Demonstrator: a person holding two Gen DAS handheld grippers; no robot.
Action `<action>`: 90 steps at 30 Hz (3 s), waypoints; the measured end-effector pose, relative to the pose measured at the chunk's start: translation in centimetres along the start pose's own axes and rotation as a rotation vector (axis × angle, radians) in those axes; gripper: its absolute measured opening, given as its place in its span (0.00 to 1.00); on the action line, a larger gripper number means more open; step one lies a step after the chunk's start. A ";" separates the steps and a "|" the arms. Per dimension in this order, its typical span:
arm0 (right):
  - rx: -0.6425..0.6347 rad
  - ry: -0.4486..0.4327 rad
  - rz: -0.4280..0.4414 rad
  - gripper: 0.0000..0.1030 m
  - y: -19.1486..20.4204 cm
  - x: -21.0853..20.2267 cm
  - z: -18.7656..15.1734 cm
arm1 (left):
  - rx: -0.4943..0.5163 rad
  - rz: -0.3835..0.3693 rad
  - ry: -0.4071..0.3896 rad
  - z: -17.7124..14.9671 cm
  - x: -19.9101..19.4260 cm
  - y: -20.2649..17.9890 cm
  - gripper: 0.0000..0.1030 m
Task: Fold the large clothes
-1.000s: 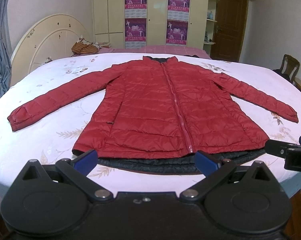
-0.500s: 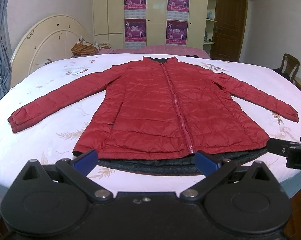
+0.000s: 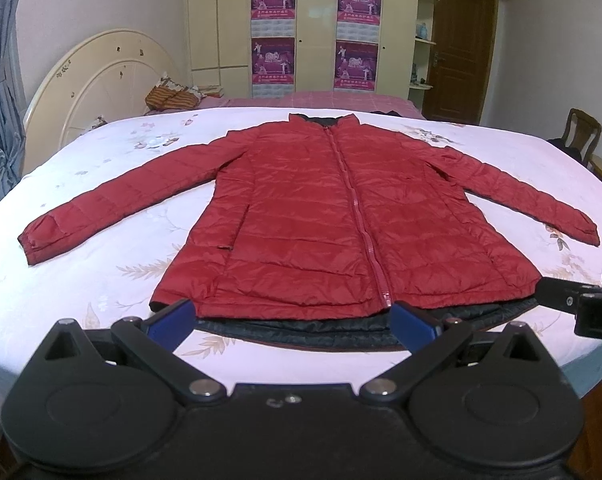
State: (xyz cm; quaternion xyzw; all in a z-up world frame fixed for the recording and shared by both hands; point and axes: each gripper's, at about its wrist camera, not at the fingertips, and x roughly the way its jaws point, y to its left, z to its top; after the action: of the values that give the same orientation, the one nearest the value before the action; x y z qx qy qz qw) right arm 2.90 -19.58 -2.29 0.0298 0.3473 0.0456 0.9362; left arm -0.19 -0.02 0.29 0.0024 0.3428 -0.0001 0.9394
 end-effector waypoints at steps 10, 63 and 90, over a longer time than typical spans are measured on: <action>-0.003 -0.004 -0.001 1.00 0.3 0.0 0.3 | -0.002 0.002 -0.001 0.0 0.0 0.1 1.00; 0.438 -0.137 -0.354 1.00 -15.9 13.0 8.1 | 0.092 -0.248 0.010 10.4 18.2 -3.2 1.00; 0.903 -0.178 -0.317 0.24 -33.3 18.4 5.1 | 0.069 -0.079 0.161 16.4 27.9 -12.0 1.00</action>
State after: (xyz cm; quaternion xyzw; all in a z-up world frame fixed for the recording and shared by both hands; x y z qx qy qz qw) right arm 22.30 -50.86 -13.31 0.3836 0.2513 -0.2554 0.8512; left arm 31.67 -12.02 -5.14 0.0214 0.4169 -0.0486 0.9074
